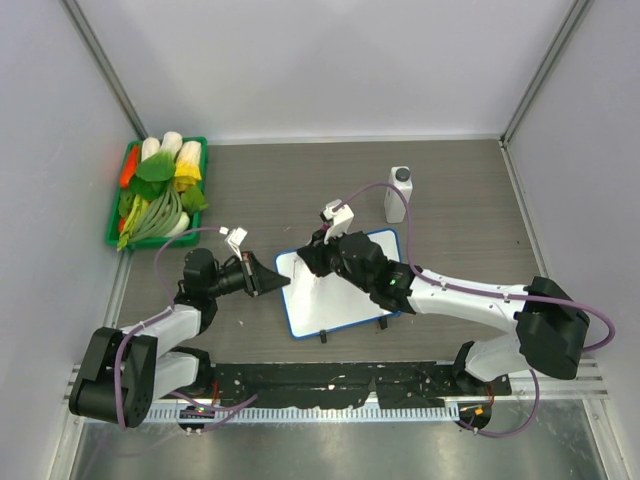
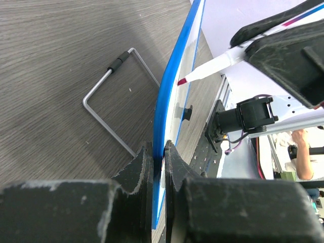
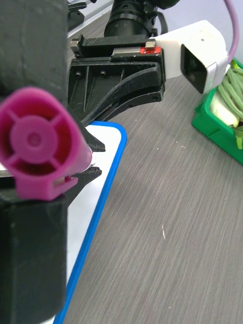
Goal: Write a sentence on the whiteboard
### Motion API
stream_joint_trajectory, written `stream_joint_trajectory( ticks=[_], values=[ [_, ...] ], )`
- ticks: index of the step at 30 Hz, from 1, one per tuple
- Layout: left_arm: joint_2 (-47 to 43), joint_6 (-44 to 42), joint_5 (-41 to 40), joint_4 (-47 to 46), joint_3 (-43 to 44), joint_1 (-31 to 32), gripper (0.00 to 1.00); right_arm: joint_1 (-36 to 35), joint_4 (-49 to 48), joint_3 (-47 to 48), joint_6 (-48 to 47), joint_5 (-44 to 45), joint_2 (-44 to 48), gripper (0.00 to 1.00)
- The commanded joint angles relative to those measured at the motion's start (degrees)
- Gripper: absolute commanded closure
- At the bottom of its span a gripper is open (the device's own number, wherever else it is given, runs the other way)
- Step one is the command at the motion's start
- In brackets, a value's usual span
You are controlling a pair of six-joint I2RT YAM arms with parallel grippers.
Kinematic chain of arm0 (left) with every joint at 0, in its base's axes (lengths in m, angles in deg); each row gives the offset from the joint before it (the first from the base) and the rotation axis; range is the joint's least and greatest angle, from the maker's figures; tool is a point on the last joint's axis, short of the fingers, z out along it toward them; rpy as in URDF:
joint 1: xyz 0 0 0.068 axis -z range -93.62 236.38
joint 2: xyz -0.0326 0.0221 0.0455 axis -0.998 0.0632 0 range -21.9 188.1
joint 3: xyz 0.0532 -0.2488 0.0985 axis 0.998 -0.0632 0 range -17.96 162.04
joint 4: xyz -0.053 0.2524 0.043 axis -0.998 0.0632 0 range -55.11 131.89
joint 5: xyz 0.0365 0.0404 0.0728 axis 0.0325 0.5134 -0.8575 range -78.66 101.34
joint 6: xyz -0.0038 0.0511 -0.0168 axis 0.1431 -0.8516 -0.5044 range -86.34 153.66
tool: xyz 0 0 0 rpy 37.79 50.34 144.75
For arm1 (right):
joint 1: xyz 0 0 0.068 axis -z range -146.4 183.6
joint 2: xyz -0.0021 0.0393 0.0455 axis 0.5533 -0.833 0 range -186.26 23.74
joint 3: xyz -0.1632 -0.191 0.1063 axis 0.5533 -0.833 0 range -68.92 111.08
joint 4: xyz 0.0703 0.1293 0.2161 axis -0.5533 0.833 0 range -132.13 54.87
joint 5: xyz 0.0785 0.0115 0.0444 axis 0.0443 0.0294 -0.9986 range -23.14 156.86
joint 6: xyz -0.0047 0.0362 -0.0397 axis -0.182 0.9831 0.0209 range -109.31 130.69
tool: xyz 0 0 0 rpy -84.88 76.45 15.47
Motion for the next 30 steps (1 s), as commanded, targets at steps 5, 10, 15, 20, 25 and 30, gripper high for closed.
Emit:
stream_joint_trajectory(
  ticks=[5, 10, 15, 20, 25, 30],
  values=[
    [-0.3, -2.2, -2.0, 0.3, -0.6, 0.0, 1.00, -0.1, -2.3, -1.4, 0.1, 2.5, 0.7, 0.99],
    [-0.5, -2.2, -2.0, 0.3, -0.6, 0.0, 1.00, -0.1, -2.0, -1.6, 0.0, 4.2, 0.9, 0.99],
    [-0.4, -2.2, -2.0, 0.3, -0.6, 0.1, 1.00, -0.1, -0.8, -1.7, -0.3, 6.3, 1.4, 0.99],
    [-0.3, -2.2, -2.0, 0.2, -0.6, 0.0, 1.00, -0.1, -0.3, -2.3, -0.3, 6.2, 1.6, 0.99],
    [-0.6, -2.2, -2.0, 0.3, -0.6, 0.0, 1.00, -0.1, 0.9, -3.3, 0.0, 6.6, 2.7, 0.99],
    [-0.7, -2.2, -2.0, 0.3, -0.7, 0.0, 1.00, -0.1, 0.9, -4.5, 0.1, 5.4, 3.5, 0.99]
  ],
)
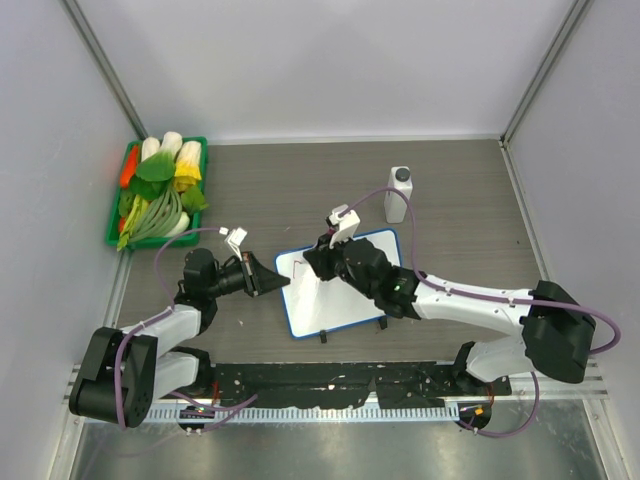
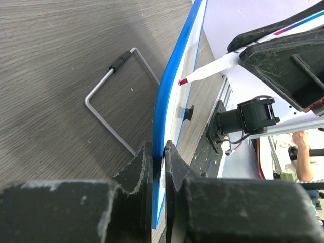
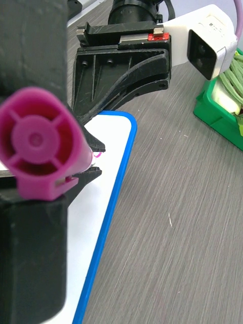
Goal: Write a sentence on the whiteboard
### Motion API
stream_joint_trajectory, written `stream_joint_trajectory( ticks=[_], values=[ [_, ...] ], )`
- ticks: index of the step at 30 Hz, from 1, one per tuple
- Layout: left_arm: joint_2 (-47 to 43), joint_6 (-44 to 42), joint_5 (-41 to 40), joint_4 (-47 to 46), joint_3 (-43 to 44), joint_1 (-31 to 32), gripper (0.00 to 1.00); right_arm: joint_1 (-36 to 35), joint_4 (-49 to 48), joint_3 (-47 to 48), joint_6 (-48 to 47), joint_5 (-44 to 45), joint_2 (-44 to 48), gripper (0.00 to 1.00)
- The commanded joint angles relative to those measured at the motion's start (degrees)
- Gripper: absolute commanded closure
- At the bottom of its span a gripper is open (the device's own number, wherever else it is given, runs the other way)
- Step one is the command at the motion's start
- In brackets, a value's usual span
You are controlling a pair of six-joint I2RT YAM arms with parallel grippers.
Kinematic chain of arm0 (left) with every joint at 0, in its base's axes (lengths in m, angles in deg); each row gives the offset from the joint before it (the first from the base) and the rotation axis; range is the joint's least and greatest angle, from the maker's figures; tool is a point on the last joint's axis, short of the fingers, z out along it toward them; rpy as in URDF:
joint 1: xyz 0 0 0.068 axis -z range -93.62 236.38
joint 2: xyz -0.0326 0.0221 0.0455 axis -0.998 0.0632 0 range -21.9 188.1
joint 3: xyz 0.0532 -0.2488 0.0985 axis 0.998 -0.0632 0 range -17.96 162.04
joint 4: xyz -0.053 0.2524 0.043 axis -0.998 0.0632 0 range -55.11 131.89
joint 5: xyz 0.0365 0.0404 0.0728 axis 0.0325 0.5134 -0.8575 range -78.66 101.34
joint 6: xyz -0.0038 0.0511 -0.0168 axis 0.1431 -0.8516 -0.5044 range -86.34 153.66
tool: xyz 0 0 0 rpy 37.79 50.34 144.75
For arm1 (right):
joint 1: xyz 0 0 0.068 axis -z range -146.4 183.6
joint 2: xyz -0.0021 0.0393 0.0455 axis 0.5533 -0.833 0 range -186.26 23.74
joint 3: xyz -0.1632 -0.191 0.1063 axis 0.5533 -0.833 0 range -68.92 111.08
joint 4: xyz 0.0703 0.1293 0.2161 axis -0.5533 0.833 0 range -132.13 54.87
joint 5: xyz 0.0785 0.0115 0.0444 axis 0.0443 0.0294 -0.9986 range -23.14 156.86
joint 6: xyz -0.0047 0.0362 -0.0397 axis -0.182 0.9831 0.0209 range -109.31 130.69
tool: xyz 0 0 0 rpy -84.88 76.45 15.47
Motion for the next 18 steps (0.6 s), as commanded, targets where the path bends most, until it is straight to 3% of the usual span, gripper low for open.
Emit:
stream_joint_trajectory(
  ticks=[1, 18],
  values=[
    [-0.7, -2.2, -1.6, -0.1, -0.6, 0.0, 1.00, 0.2, 1.6, -1.3, -0.1, 1.0, 1.6, 0.99],
    [-0.7, -2.2, -1.5, -0.4, -0.7, 0.1, 1.00, 0.2, -2.9, 0.1, 2.9, -4.3, -2.1, 0.99]
  ],
)
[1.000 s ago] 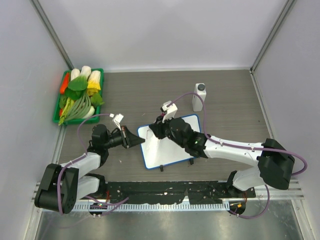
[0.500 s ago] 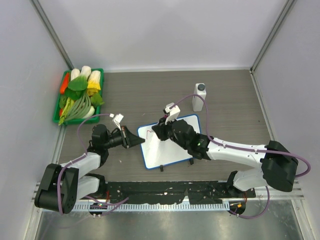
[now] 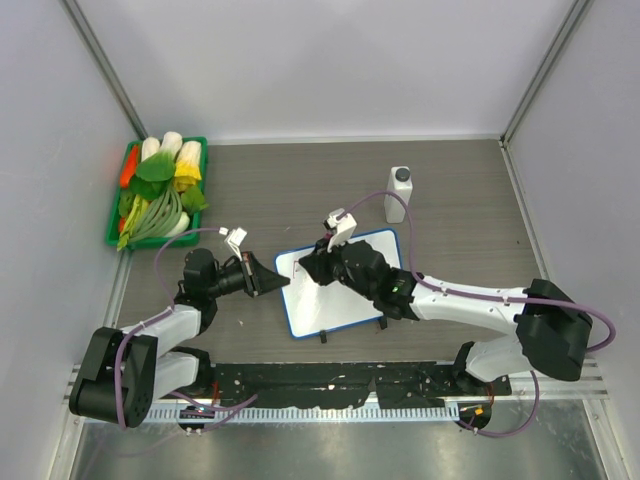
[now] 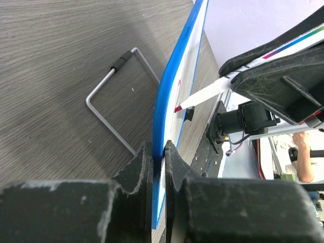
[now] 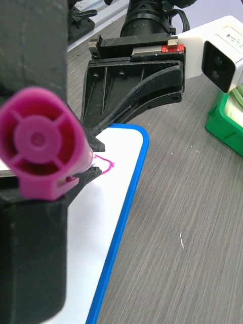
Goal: Write a sentence on the whiteboard
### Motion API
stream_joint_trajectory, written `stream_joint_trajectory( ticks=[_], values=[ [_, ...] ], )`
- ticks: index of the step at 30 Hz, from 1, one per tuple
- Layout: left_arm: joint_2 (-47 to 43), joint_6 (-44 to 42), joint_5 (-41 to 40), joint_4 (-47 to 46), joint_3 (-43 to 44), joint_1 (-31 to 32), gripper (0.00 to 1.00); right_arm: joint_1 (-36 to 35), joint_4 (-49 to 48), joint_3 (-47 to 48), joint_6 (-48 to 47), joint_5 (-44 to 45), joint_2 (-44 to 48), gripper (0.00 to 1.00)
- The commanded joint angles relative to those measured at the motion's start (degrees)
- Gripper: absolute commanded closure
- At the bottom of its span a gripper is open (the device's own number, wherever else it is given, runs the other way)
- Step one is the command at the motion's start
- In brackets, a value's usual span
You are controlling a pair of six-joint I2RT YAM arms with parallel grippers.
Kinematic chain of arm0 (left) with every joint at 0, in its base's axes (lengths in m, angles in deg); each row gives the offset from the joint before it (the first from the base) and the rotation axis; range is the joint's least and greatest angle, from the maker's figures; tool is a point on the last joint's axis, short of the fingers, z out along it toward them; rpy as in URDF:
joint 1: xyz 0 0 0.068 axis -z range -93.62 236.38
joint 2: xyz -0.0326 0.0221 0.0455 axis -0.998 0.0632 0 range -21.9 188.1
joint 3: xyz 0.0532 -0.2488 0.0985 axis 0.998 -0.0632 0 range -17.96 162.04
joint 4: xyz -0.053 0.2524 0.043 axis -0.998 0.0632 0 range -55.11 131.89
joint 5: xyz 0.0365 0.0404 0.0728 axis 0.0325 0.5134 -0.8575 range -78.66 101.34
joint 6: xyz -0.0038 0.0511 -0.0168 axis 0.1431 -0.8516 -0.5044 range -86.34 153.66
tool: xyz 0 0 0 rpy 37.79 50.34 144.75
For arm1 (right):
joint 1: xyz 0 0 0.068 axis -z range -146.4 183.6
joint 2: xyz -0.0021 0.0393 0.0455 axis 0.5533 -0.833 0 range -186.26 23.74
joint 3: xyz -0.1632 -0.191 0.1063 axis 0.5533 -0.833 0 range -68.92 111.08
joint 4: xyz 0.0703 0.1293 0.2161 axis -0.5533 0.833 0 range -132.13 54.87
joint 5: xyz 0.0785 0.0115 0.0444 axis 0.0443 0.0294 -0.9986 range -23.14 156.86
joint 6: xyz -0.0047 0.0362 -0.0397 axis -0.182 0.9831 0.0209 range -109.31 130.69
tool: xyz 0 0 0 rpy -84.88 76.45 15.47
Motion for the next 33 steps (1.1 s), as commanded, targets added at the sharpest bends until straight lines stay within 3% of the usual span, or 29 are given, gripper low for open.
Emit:
stream_joint_trajectory(
  ticks=[1, 33],
  values=[
    [-0.8, -2.2, -1.4, -0.5, -0.6, 0.1, 1.00, 0.2, -1.6, 1.7, 0.6, -0.4, -2.0, 0.99],
    [-1.1, -2.2, -1.5, -0.2, -0.8, 0.1, 1.00, 0.2, 2.3, -2.3, -0.3, 2.5, 3.9, 0.99]
  ],
)
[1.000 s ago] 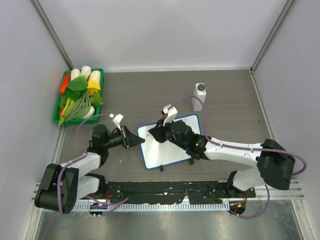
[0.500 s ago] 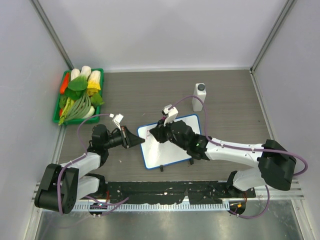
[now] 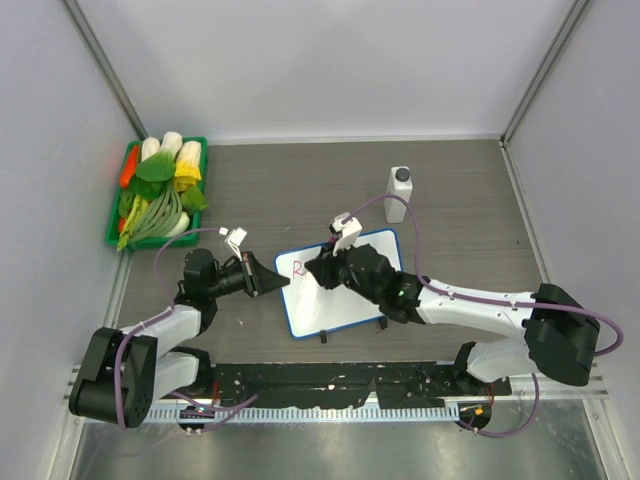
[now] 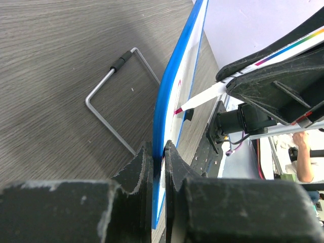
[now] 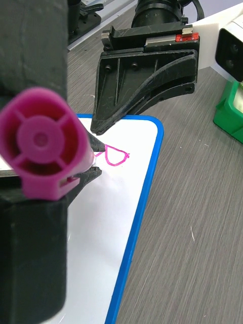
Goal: Write a sentence on the whiteboard
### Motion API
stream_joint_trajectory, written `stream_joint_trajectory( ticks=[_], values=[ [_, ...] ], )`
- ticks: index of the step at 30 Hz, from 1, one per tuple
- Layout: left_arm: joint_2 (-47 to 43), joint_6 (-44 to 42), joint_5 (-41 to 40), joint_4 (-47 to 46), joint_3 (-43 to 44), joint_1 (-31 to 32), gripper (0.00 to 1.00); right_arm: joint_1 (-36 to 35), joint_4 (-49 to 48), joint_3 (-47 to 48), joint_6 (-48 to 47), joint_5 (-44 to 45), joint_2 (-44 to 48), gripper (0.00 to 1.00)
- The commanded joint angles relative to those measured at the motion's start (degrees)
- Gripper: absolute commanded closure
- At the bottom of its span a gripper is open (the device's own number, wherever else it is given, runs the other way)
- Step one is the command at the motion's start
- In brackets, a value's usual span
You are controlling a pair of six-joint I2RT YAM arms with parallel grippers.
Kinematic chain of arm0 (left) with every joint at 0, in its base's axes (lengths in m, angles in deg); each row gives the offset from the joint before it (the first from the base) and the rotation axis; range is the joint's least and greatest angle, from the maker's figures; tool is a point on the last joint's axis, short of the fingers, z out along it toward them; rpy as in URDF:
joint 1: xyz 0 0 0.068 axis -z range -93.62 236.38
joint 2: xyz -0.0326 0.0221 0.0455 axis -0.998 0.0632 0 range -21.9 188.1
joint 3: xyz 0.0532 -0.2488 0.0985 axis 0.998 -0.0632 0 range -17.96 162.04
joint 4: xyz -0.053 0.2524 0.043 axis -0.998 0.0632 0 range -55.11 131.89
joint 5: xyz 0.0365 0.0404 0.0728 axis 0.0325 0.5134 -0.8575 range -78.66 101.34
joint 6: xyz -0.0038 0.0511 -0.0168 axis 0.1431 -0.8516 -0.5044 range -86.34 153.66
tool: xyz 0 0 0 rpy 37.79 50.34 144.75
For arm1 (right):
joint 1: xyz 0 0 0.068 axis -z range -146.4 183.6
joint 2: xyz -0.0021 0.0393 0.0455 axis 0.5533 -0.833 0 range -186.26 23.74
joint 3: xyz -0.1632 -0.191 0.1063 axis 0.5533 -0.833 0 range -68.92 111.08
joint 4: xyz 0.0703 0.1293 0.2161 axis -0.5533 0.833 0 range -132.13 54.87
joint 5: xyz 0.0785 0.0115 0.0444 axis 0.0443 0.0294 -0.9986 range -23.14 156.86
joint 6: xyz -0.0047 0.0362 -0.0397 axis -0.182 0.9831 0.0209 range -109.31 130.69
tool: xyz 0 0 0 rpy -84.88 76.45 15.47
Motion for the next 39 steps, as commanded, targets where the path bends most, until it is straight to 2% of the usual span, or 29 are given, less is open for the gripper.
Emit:
stream_joint_trajectory(
  ticks=[1, 8, 14, 26, 39],
  values=[
    [-1.0, -2.2, -1.6, -0.2, -0.7, 0.1, 1.00, 0.2, 0.9, 0.2, -0.8, 2.2, 2.4, 0.99],
    [-1.2, -2.2, -1.6, -0.2, -0.7, 0.1, 1.00, 0.2, -2.3, 1.1, -0.1, 3.0, 5.6, 0.99],
    [-1.1, -2.2, -1.7, -0.3, -0.7, 0.0, 1.00, 0.2, -2.1, 1.9, -0.9, 6.1, 4.3, 0.99],
    [-1.3, -2.2, -1.4, -0.2, -0.7, 0.0, 1.00, 0.2, -2.0, 1.7, -0.4, 5.4, 1.0, 0.99],
    [-1.4, -2.2, -1.4, -0.2, -0.7, 0.1, 1.00, 0.2, -1.7, -1.5, 1.8, 3.9, 3.0, 0.99]
  ],
)
